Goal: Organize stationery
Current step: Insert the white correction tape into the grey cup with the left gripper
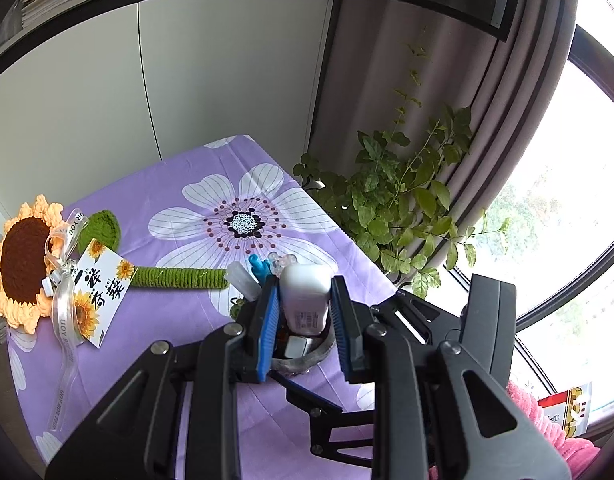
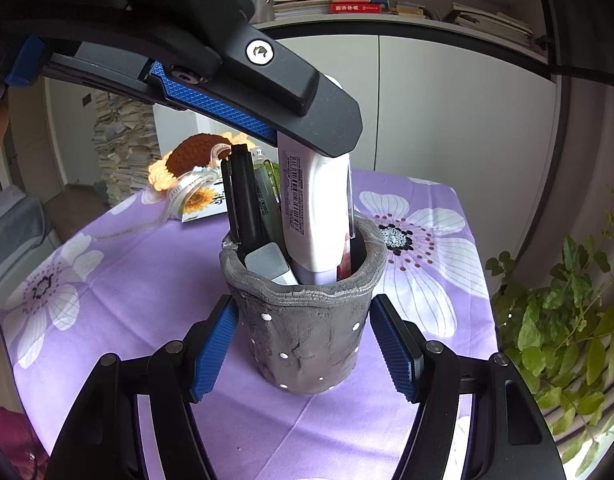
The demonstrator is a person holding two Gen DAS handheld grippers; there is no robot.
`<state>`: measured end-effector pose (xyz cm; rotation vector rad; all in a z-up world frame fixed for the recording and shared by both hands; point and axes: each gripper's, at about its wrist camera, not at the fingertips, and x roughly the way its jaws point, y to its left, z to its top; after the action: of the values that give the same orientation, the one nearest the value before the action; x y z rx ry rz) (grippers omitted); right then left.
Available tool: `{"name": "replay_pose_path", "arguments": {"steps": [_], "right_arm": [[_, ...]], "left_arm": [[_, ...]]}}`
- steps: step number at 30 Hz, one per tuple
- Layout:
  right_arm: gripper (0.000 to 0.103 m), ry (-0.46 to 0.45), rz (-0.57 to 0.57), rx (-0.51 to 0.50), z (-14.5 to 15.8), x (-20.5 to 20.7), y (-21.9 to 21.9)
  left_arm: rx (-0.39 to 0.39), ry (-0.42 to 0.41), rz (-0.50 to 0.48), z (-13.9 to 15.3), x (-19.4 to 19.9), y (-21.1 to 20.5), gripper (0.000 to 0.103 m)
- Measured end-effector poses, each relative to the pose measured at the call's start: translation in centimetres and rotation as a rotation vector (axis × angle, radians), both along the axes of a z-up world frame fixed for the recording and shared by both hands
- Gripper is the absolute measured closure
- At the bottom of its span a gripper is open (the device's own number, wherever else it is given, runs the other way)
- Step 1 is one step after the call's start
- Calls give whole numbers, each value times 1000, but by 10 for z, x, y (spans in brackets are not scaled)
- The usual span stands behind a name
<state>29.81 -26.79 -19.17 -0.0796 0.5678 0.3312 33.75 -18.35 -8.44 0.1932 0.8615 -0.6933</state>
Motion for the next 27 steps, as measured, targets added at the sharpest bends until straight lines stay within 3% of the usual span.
{"name": "replay_pose_path", "arguments": {"steps": [4, 8, 9, 16, 18, 20, 27], "right_arm": [[34, 0, -1, -2, 0, 0, 0], [34, 2, 0, 1, 0, 1, -1], [34, 3, -1, 0, 0, 0, 0], [34, 3, -1, -1, 0, 0, 0], [34, 4, -1, -1, 0, 1, 0], [34, 4, -2, -2, 0, 1, 0], [34, 7, 0, -4, -1, 1, 0]], "left_arm": [[12, 0, 8, 1, 0, -1, 75], [-3, -12, 10, 5, -1, 2, 52], [-5, -22, 10, 6, -1, 3, 51], [31, -63, 9, 6, -5, -1, 53], [40, -67, 18, 6, -5, 0, 70], [65, -60, 34, 3, -2, 0, 78], [62, -33, 39, -2, -1, 2, 79]]}}
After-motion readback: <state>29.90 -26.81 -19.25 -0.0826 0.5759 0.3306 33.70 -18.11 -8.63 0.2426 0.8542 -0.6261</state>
